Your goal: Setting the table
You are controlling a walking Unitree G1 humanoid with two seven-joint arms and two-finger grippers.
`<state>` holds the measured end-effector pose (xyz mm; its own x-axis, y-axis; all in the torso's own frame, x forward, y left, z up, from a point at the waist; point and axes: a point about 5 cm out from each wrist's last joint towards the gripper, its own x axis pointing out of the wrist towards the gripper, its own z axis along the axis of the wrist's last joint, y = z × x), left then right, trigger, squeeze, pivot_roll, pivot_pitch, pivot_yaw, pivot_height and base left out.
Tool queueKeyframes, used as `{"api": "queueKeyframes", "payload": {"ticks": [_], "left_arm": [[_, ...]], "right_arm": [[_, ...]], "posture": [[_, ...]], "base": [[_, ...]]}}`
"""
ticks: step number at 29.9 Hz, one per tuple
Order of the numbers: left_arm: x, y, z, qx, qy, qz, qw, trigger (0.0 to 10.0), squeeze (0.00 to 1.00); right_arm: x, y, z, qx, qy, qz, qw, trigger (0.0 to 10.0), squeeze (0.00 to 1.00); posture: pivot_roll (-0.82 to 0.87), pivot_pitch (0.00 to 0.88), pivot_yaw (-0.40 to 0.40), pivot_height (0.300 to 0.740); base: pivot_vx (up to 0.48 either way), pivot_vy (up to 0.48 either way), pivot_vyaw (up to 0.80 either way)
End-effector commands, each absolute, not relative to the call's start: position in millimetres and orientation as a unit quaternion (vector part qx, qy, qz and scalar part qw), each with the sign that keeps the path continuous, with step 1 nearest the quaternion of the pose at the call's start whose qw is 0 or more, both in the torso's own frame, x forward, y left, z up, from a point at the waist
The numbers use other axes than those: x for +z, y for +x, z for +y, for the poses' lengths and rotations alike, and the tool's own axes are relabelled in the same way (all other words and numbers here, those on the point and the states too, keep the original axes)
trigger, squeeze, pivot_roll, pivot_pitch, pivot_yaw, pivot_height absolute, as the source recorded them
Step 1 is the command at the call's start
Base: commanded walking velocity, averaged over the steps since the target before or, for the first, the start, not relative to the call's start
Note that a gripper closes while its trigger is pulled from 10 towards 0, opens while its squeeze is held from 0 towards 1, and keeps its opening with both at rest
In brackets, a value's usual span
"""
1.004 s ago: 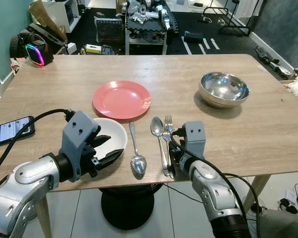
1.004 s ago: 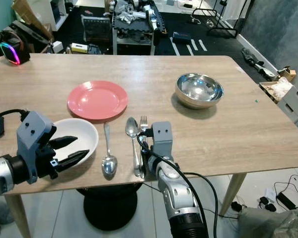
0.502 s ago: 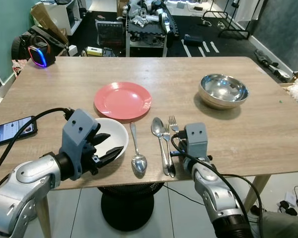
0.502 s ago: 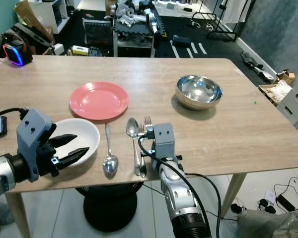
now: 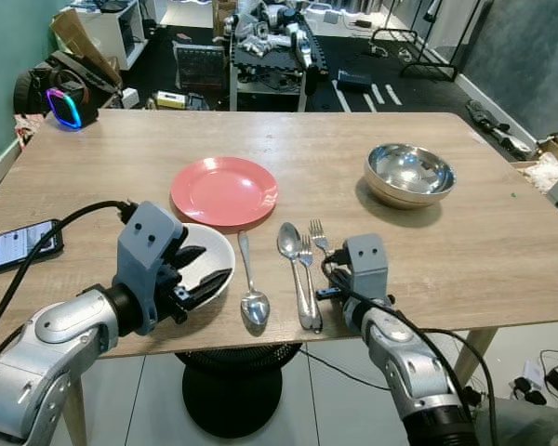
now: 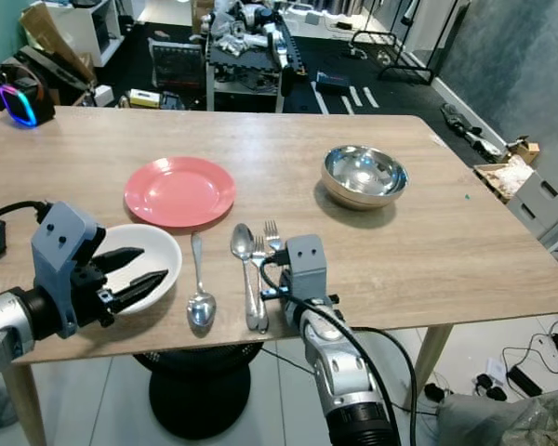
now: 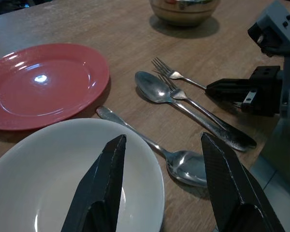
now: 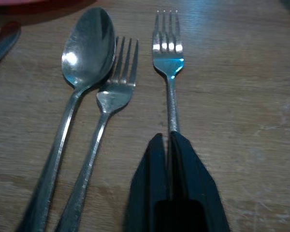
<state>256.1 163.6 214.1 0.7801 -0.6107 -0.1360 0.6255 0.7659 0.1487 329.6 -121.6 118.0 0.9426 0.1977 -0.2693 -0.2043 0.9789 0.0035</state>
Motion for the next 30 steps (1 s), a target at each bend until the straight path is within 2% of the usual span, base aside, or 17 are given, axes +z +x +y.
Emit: {"api": "queueKeyframes", "payload": {"ticks": [1, 11, 12, 13, 14, 20, 26, 27, 28, 30], "left_arm": [[211.0, 254.4, 159.9, -0.335, 0.090, 0.046, 0.937, 10.0, 0.00], [216.7, 256.1, 156.9, -0.331, 0.090, 0.036, 0.939, 10.0, 0.00], [217.7, 256.3, 156.6, -0.332, 0.089, 0.034, 0.939, 10.0, 0.00], [218.9, 256.4, 156.0, -0.333, 0.089, 0.033, 0.938, 10.0, 0.00], [220.2, 256.7, 155.2, -0.336, 0.090, 0.031, 0.937, 10.0, 0.00], [229.9, 256.7, 152.1, -0.382, 0.091, 0.031, 0.919, 10.0, 0.00], [226.6, 255.2, 152.4, -0.409, 0.091, 0.052, 0.907, 10.0, 0.00], [225.1, 255.3, 153.0, -0.409, 0.091, 0.057, 0.906, 10.0, 0.00], [223.2, 255.8, 154.1, -0.405, 0.089, 0.061, 0.908, 10.0, 0.00], [221.5, 256.5, 155.4, -0.401, 0.086, 0.066, 0.910, 10.0, 0.00]], "right_arm": [[113.2, 328.9, -122.1, 0.104, 0.002, 0.162, 0.981, 10.0, 1.00], [131.9, 341.2, -114.8, 0.109, 0.031, 0.151, 0.982, 10.0, 1.00], [132.7, 342.0, -115.6, 0.105, 0.029, 0.151, 0.982, 10.0, 0.85], [132.8, 342.7, -117.1, 0.099, 0.028, 0.153, 0.983, 10.0, 0.12], [132.3, 343.6, -119.3, 0.090, 0.031, 0.155, 0.983, 10.0, 0.00], [125.7, 346.2, -133.1, 0.041, 0.043, 0.164, 0.985, 10.0, 0.00], [110.3, 340.1, -132.9, 0.047, 0.017, 0.193, 0.980, 10.0, 0.00], [106.7, 338.8, -132.7, 0.048, 0.007, 0.197, 0.979, 4.6, 0.00], [102.1, 336.6, -132.6, 0.047, 0.001, 0.204, 0.978, 0.0, 0.00], [97.2, 334.5, -132.3, 0.046, -0.001, 0.211, 0.976, 0.0, 0.00]], "posture": [[0.09, 0.072, 0.015, 0.740], [0.10, 0.092, 0.005, 0.740], [0.10, 0.094, 0.004, 0.740], [0.10, 0.098, 0.004, 0.740], [0.10, 0.100, 0.004, 0.740], [0.11, 0.108, 0.014, 0.740], [0.11, 0.113, 0.014, 0.740], [0.11, 0.113, 0.014, 0.740], [0.11, 0.113, 0.014, 0.740], [0.11, 0.113, 0.014, 0.740]], "base": [[0.000, 0.000, 0.00], [0.000, 0.000, 0.00], [0.000, 0.000, 0.00], [0.000, 0.000, 0.00], [0.000, 0.000, 0.00], [0.000, 0.000, 0.00], [0.000, 0.000, 0.00], [0.000, 0.000, 0.00], [0.000, 0.000, 0.00], [0.000, 0.000, 0.00]]}}
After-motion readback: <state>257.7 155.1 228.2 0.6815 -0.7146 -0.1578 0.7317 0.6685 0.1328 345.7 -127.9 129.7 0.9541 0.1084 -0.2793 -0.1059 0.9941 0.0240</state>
